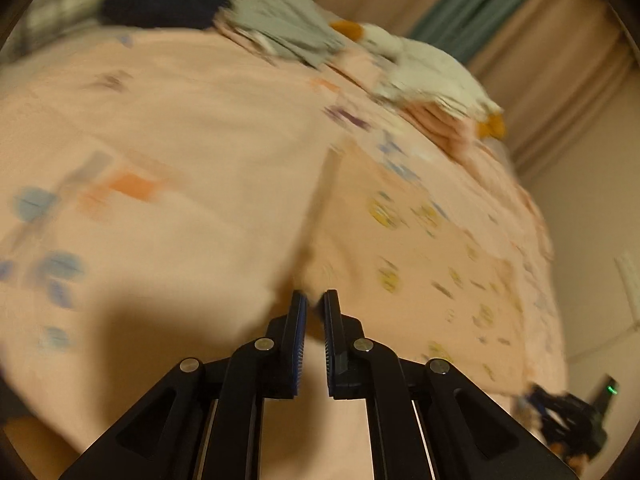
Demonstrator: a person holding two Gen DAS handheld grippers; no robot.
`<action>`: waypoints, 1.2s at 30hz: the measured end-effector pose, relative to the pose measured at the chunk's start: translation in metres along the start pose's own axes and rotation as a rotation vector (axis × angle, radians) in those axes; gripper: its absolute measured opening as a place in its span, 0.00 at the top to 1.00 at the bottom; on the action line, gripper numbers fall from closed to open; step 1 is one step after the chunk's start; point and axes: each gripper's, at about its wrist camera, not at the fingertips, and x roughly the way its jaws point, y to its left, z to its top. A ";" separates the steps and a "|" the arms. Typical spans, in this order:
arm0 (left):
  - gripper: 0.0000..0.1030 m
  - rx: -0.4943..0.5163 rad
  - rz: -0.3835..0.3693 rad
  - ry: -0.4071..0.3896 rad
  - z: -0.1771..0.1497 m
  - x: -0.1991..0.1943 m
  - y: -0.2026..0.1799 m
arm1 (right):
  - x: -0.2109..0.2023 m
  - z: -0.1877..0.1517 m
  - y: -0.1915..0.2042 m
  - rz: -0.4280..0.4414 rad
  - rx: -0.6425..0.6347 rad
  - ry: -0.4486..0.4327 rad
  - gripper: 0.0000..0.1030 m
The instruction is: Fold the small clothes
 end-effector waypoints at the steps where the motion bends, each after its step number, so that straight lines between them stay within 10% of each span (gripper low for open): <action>1: 0.96 0.012 0.058 -0.039 0.003 -0.009 0.001 | -0.010 0.005 -0.002 -0.026 -0.003 -0.040 0.85; 3: 0.96 0.015 0.162 -0.151 0.011 -0.033 0.001 | -0.028 0.016 0.000 -0.019 -0.020 -0.098 0.85; 6: 0.96 0.026 0.054 -0.228 0.026 -0.047 -0.010 | -0.032 0.033 0.022 0.019 -0.094 -0.115 0.85; 14: 0.96 0.208 0.034 0.003 0.001 0.047 -0.053 | 0.047 0.063 0.105 0.138 -0.403 0.007 0.87; 20: 0.96 0.183 0.055 0.044 -0.004 0.058 -0.042 | 0.102 0.083 0.079 -0.087 -0.302 0.003 0.87; 25: 0.96 0.192 0.064 0.034 -0.011 0.044 -0.036 | 0.079 0.081 0.072 -0.013 -0.168 -0.014 0.85; 30: 0.36 0.114 -0.050 0.038 -0.012 0.035 -0.027 | 0.035 0.055 0.113 0.097 -0.301 -0.101 0.70; 36: 0.36 0.117 -0.013 0.048 -0.021 0.027 -0.028 | 0.064 0.021 0.130 -0.052 -0.417 -0.005 0.68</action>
